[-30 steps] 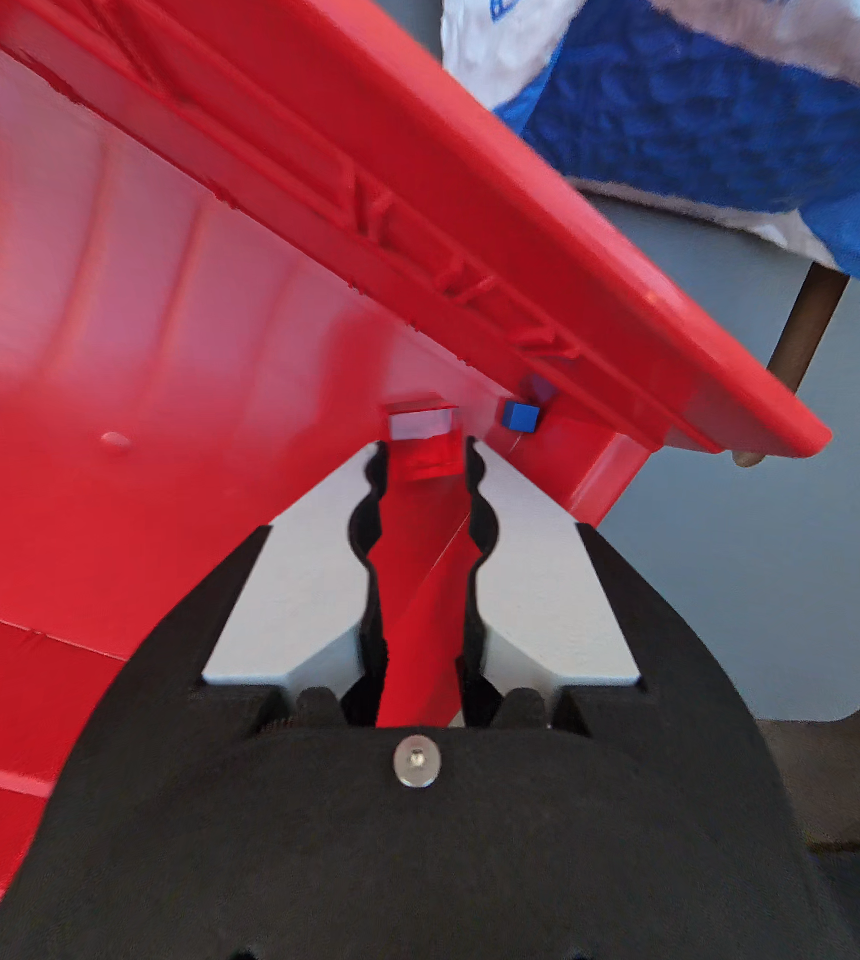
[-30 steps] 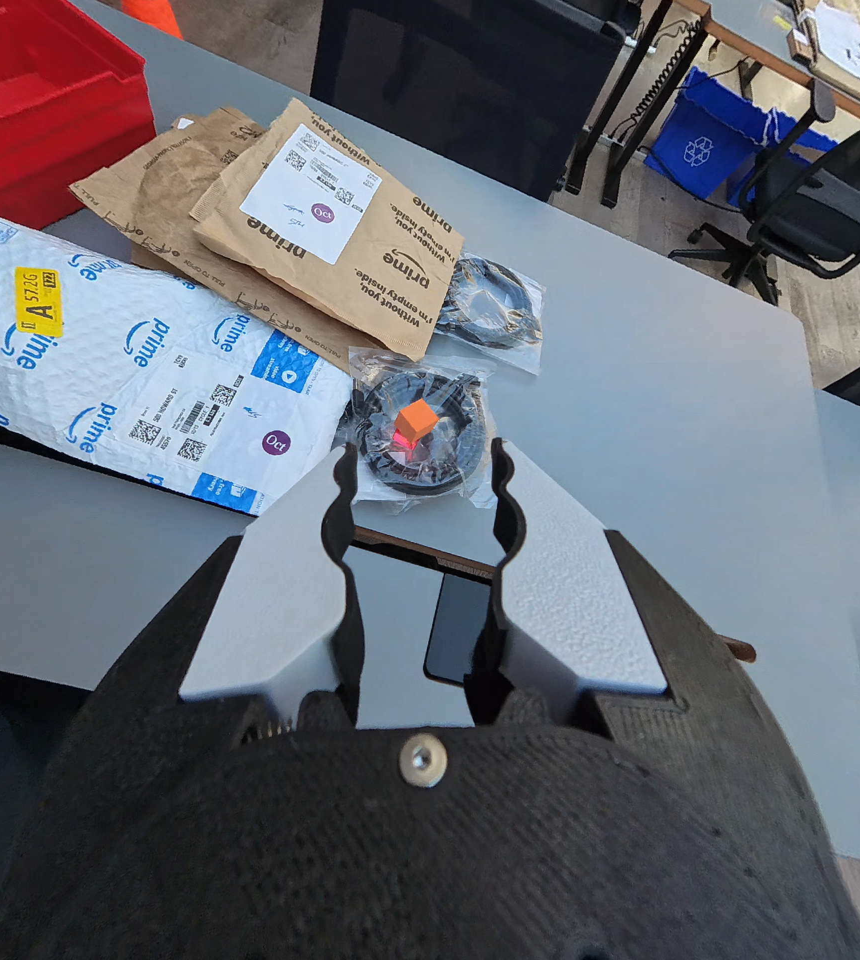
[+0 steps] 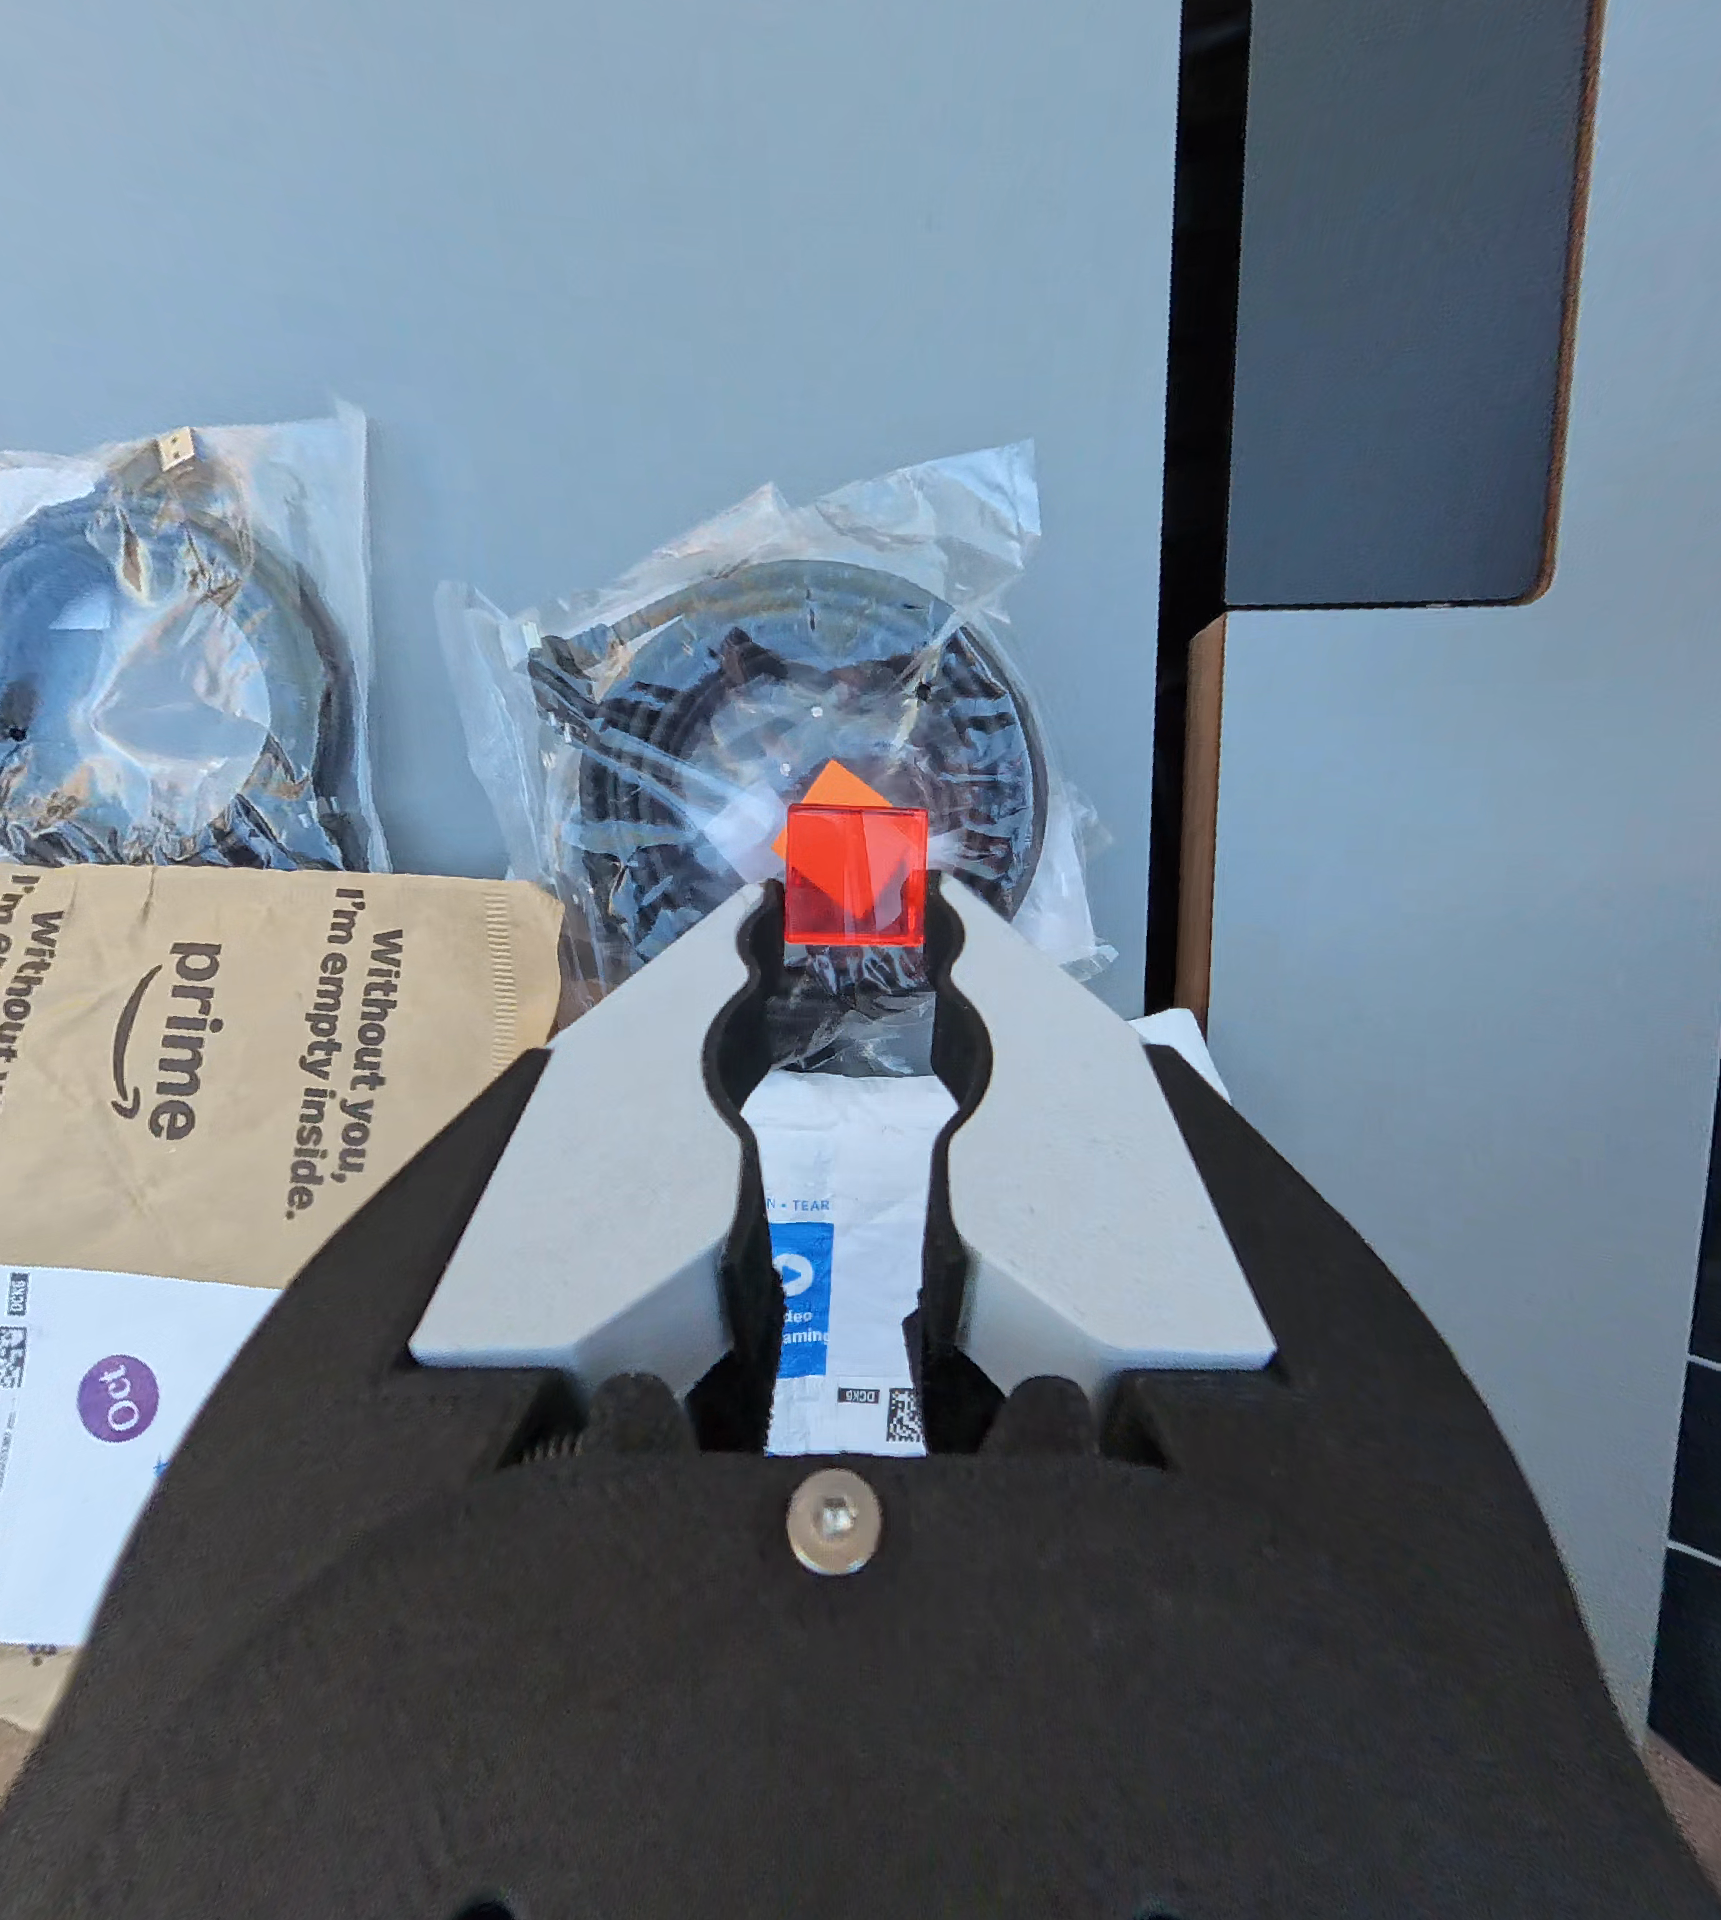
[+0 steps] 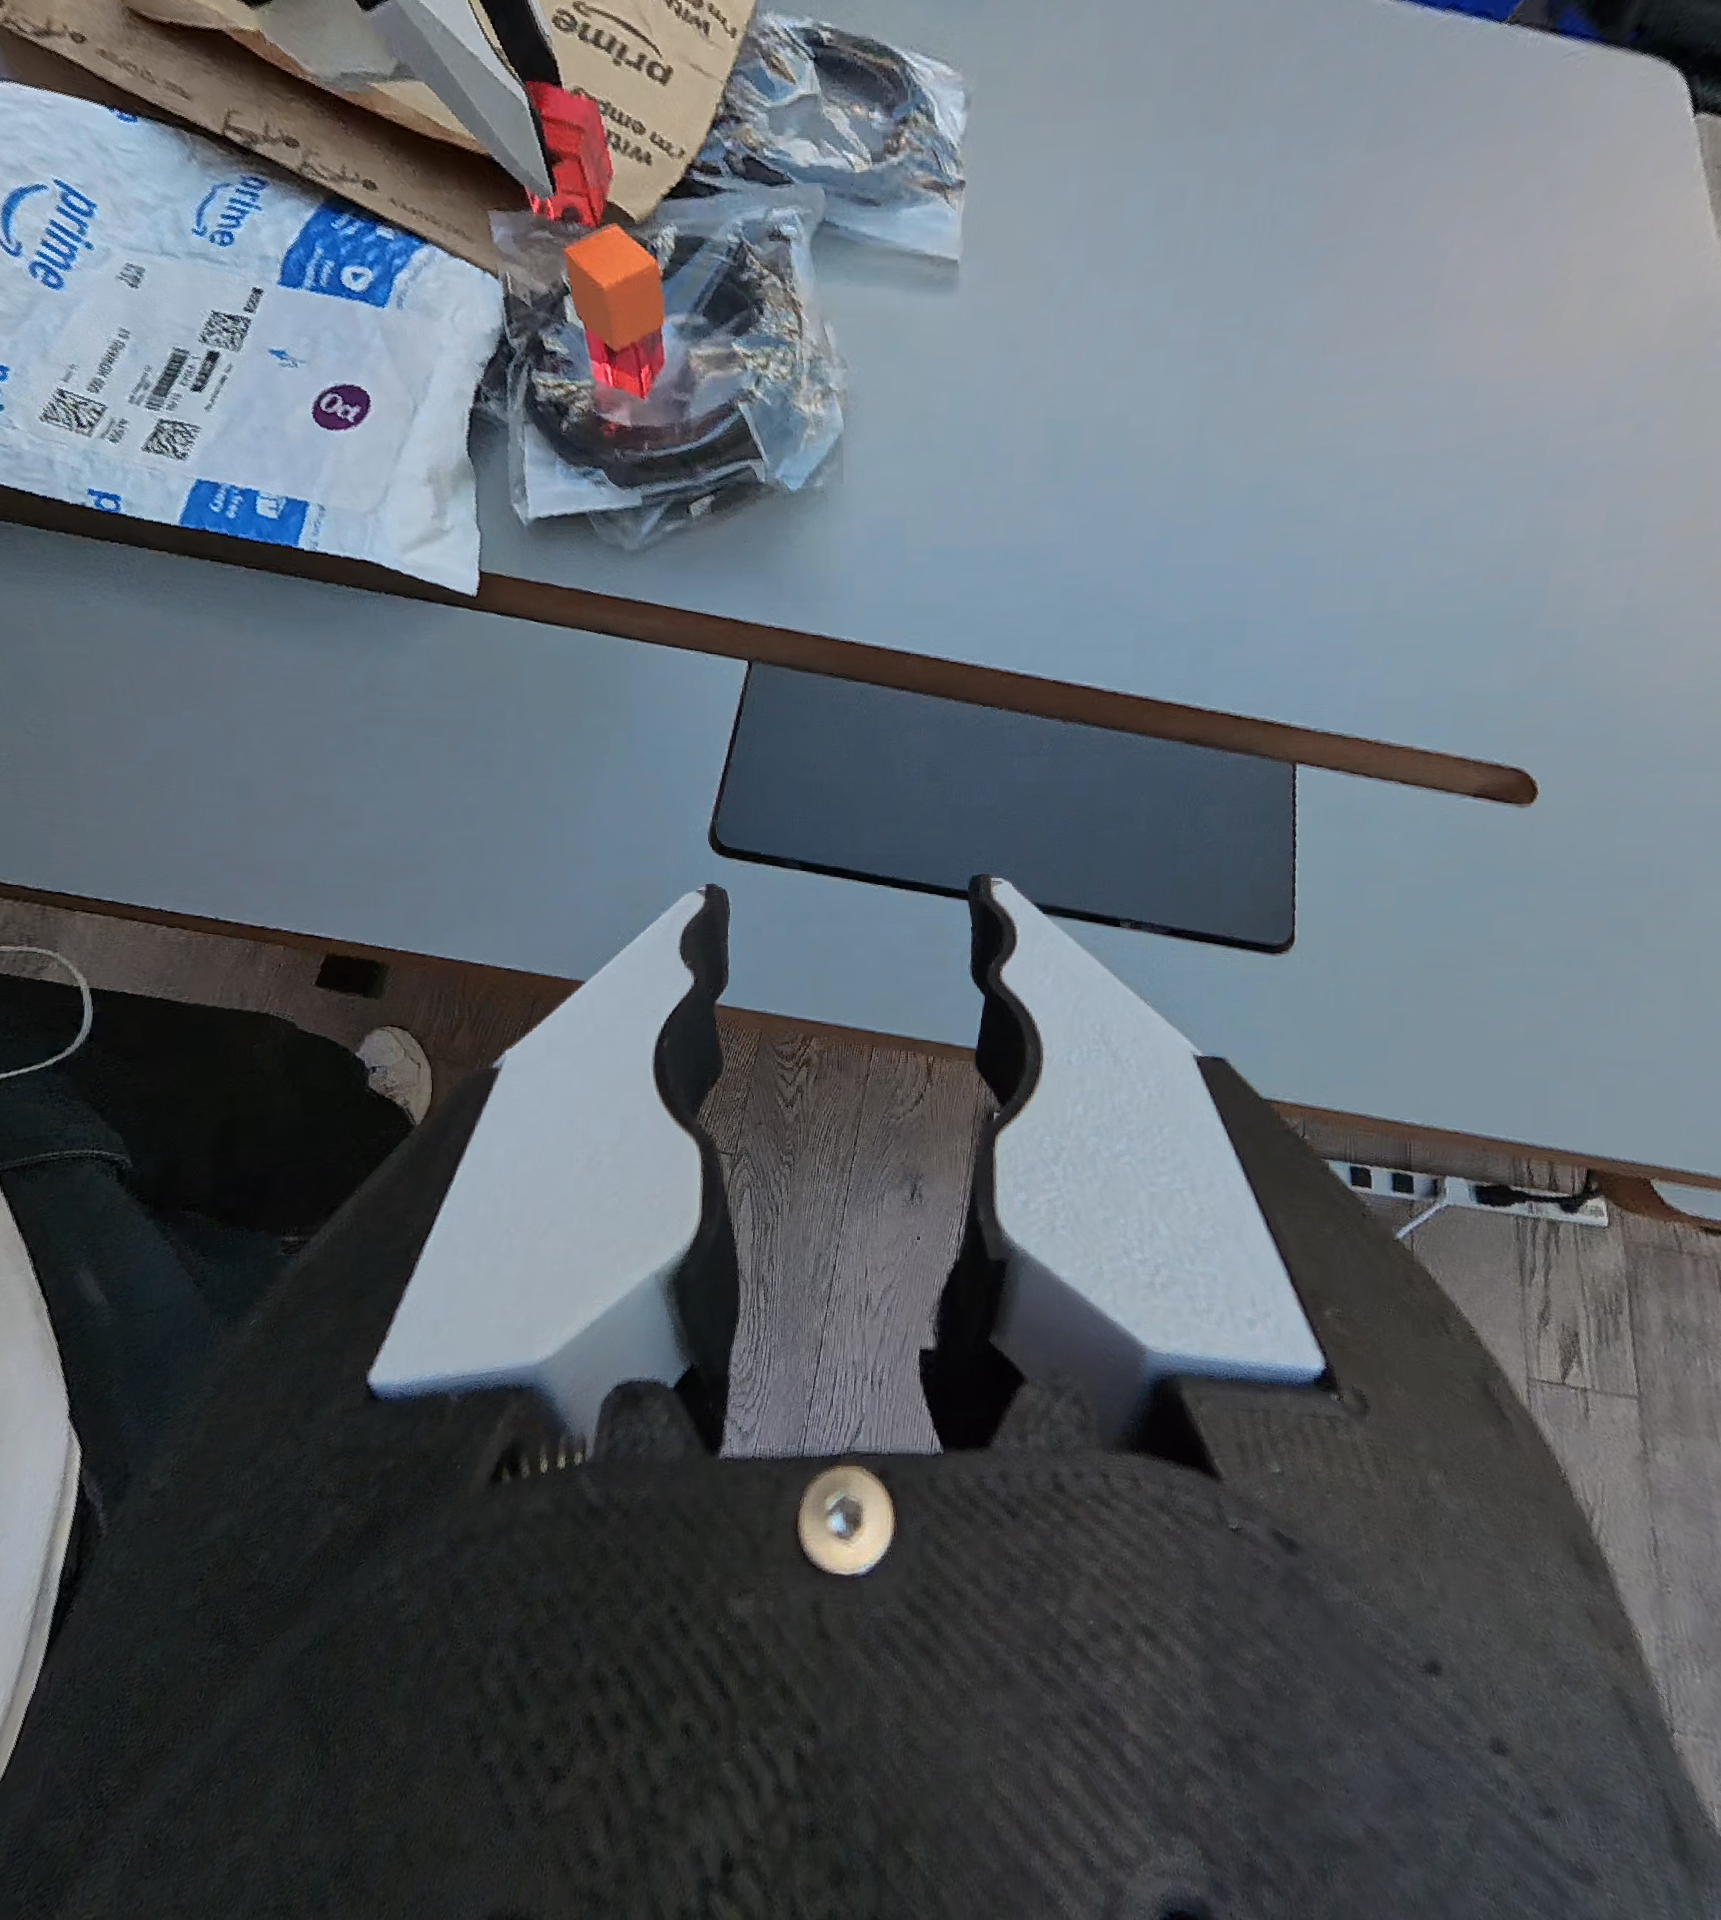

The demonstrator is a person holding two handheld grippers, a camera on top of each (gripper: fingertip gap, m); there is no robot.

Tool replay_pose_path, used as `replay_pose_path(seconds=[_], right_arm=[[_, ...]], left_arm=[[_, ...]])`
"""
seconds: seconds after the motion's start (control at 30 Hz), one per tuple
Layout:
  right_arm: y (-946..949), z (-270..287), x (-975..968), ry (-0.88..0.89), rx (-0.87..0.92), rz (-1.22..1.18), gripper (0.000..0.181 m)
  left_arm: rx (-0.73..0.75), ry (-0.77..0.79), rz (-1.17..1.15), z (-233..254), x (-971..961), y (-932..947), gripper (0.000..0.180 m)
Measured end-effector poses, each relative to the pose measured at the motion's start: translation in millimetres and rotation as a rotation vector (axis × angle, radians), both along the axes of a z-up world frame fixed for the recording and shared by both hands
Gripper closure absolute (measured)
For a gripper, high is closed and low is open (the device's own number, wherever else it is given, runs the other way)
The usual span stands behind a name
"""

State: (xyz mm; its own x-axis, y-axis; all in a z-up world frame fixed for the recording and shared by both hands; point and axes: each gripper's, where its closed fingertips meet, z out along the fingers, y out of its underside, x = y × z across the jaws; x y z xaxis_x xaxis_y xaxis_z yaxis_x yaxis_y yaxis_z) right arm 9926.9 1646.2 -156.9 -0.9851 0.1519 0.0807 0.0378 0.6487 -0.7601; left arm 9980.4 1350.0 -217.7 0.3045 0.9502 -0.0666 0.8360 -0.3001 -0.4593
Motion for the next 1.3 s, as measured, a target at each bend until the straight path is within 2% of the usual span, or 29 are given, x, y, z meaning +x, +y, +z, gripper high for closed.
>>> replay_pose_path(seconds=[0.2, 0.67, 0.77, 0.9, 0.97, 1.07, 1.13, 1.17, 1.23, 1.3], right_arm=[[18.9, -20.0, -23.2, -0.069, -0.02, -0.03, 0.135], [3.7, -34.6, -34.8, -0.1, 0.007, 0.051, 0.135], [1.2, -36.8, -34.3, -0.099, 0.023, 0.064, 0.135], [-5.7, -33.1, -35.1, -0.098, 0.009, 0.064, 0.135], [-10.9, -28.5, -35.4, -0.086, -0.005, 0.062, 0.135], [-19.5, -18.3, -35.7, -0.046, -0.028, 0.055, 0.136], [-26.1, -11.6, -34.9, -0.023, -0.039, 0.046, 0.137], [-30.2, -7.9, -34.2, -0.011, -0.047, 0.039, 0.138], [-41.0, -0.6, -31.1, 0.005, -0.068, 0.025, 0.141], [-55.1, 4.5, -23.7, -0.004, -0.061, 0.018, 0.142]], left_arm=[[0.008, -0.046, 0.028, -6.0, -9.1, -2.0, 0.155], [0.022, -0.089, 0.045, -19.5, -8.0, -0.2, 0.155], [0.013, -0.048, 0.081, -11.5, -10.8, -5.7, 0.126], [0.065, 0.077, 0.138, 32.5, 2.1, -11.3, 0.129], [0.03, 0.174, 0.196, 65.7, 27.4, -29.5, 0.136], [-0.125, 0.315, 0.356, 118.3, 97.6, -87.1, 0.139], [-0.261, 0.374, 0.501, 145.5, 163.4, -140.6, 0.129], [-0.33, 0.392, 0.573, 154.0, 198.2, -169.4, 0.113], [-0.381, 0.337, 0.671, 149.0, 264.9, -219.8, 0.108], [-0.323, 0.234, 0.786, 122.2, 321.6, -262.1, 0.101]])
